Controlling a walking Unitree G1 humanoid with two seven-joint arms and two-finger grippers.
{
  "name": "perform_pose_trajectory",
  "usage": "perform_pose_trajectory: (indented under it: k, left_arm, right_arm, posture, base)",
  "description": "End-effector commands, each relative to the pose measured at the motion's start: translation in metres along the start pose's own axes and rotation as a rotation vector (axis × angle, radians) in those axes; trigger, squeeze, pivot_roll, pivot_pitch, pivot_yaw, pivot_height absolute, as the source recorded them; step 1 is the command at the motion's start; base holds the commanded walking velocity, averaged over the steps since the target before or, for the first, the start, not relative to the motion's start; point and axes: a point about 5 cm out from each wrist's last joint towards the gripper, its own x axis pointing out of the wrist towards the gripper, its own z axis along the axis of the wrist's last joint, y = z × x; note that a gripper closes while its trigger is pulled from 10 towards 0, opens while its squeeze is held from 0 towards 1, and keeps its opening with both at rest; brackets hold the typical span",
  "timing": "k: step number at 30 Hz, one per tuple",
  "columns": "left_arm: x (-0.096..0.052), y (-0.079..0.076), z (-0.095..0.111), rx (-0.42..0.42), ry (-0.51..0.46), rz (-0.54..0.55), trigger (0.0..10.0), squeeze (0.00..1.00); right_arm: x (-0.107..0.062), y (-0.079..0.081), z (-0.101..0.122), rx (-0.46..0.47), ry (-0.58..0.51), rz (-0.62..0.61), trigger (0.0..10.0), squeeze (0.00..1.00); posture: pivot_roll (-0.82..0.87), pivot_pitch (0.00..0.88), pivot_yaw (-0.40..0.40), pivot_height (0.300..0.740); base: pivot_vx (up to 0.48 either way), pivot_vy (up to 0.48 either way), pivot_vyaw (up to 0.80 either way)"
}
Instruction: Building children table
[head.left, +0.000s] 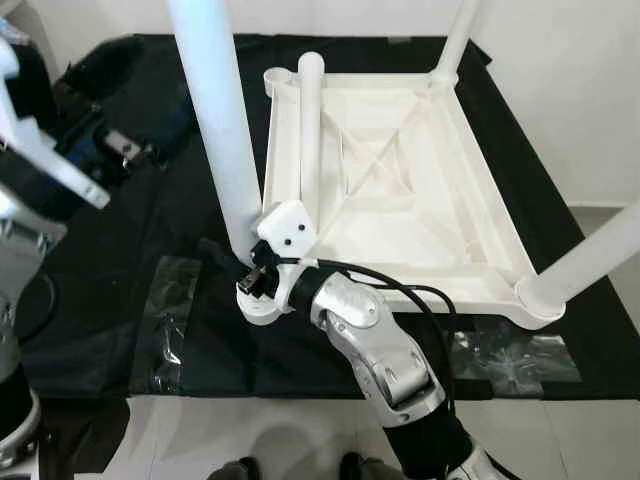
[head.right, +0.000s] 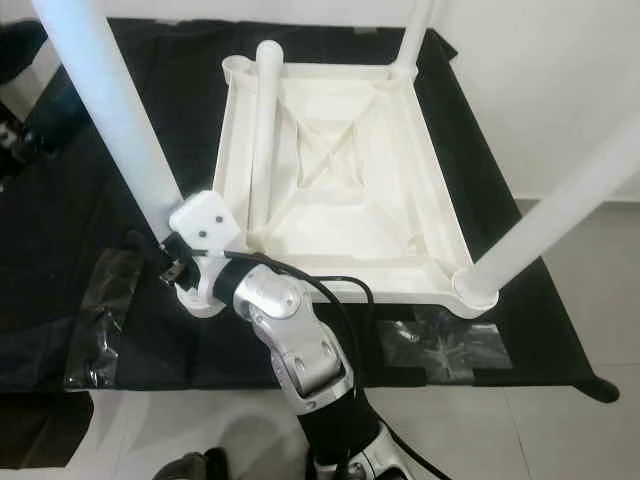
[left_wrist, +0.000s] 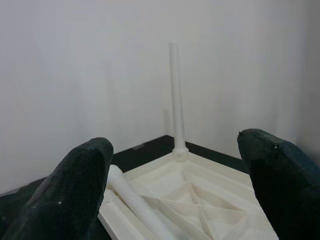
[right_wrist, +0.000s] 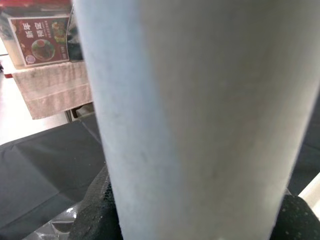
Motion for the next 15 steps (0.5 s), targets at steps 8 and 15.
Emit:
perform_pose_trajectory:
  k: [8,15]
  left_arm:
    - [0.001,-0.019,0.006,-0.144,0.155,-0.57,10.0,1.0]
    - [-0.022,0.018,0.003,-0.148,0.23,-0.494,10.0,1.0]
  right_arm:
    - [0.0,0.018,-0.057,0.19,0.252,-0.048,10.0,0.0]
    - [0.0,0.021,-0.057,0.198,0.245,-0.038,10.0,0.0]
  posture:
    - [0.1,0.21,-0.014,0.74]
    - [0.1,0.209,-0.017,0.74]
  base:
    - [0.0,0.0,0.0]
    - [0.0,0.0,0.0]
